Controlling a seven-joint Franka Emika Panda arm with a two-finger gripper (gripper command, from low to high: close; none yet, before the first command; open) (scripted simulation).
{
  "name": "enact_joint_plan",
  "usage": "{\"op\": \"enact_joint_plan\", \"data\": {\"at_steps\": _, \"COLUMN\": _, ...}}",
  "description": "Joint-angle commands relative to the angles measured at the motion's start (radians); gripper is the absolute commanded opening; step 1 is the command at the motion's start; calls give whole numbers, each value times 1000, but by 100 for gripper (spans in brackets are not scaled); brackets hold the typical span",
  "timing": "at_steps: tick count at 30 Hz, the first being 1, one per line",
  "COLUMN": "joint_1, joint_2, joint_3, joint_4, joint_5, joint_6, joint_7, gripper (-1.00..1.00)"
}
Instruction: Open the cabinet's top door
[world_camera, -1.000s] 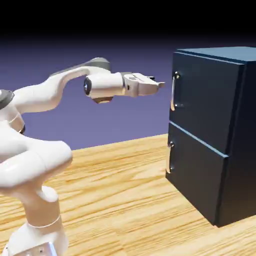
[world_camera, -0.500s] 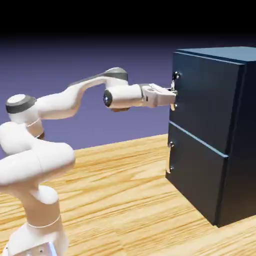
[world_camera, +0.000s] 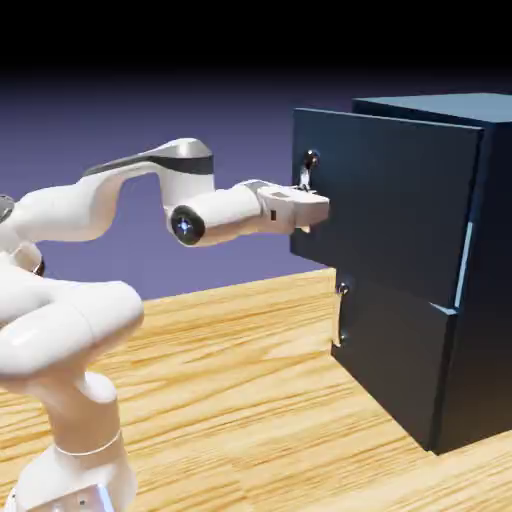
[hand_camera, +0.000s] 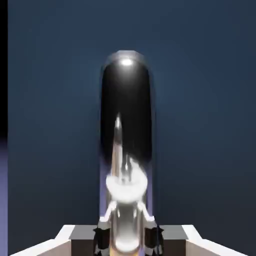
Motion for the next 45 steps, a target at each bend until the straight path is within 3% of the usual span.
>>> {"op": "enact_joint_plan", "data": {"at_steps": 1, "joint_1": 1, "joint_2": 3, "joint_3": -24, "joint_4": -22, "joint_5": -18, "joint_6": -42, "joint_7": -11, "gripper": -100}}
{"op": "enact_joint_plan", "data": {"at_steps": 13, "joint_1": -147, "joint_2": 113, "joint_3": -320, "joint_4": -152, "joint_5": -309, "joint_6": -564, "joint_7": -166, "gripper": -100}}
{"op": "enact_joint_plan", "data": {"at_steps": 25, "joint_1": -471, "joint_2": 468, "joint_3": -507, "joint_4": -26, "joint_5": -765, "joint_6": -1047, "joint_7": -473, "gripper": -100}}
{"op": "enact_joint_plan", "data": {"at_steps": 33, "joint_1": -612, "joint_2": 758, "joint_3": -508, "joint_4": 162, "joint_5": -1069, "joint_6": -1184, "joint_7": -697, "gripper": -100}}
{"op": "enact_joint_plan", "data": {"at_steps": 45, "joint_1": -689, "joint_2": 1193, "joint_3": -455, "joint_4": 507, "joint_5": -1437, "joint_6": -1225, "joint_7": -881, "gripper": -100}}
